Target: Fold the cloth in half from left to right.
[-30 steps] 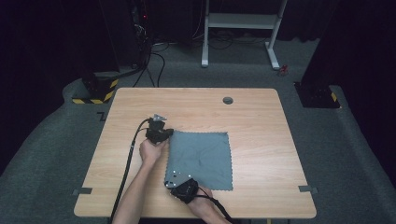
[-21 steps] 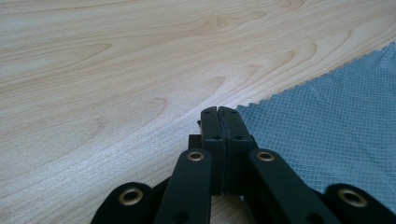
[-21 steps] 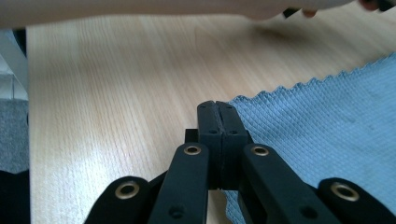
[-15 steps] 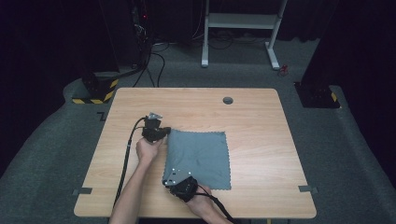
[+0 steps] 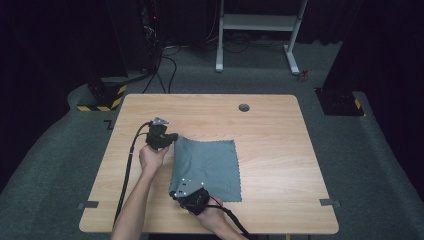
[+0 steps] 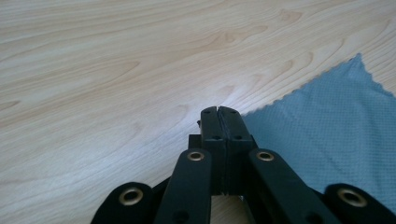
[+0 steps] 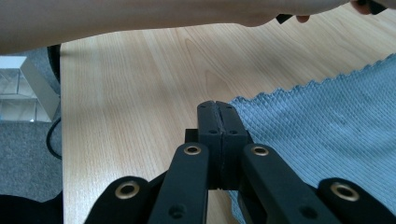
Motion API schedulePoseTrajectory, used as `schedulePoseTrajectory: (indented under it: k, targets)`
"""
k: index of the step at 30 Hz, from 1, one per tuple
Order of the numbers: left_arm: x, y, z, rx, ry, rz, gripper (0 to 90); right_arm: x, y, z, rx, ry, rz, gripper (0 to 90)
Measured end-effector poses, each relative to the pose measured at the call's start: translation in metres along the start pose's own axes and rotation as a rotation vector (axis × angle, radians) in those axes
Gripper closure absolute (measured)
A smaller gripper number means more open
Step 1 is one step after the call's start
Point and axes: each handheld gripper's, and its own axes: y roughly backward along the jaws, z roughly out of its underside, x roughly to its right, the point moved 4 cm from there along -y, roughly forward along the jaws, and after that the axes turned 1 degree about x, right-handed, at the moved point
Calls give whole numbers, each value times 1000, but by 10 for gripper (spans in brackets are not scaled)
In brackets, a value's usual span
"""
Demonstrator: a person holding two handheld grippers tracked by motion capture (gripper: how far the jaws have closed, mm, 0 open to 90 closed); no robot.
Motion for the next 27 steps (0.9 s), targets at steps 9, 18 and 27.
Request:
schedulePoseTrajectory:
  k: [9, 18, 27]
  targets:
    - [16, -20, -2, 10, 49, 33, 899, 12, 19, 15, 7, -32, 33, 900]
    - [45, -37, -14, 1, -34, 34, 899, 23, 39, 39, 13, -85, 65, 900]
    - [53, -34, -20, 22, -33, 56, 899, 29, 52, 53, 8, -100, 89, 900]
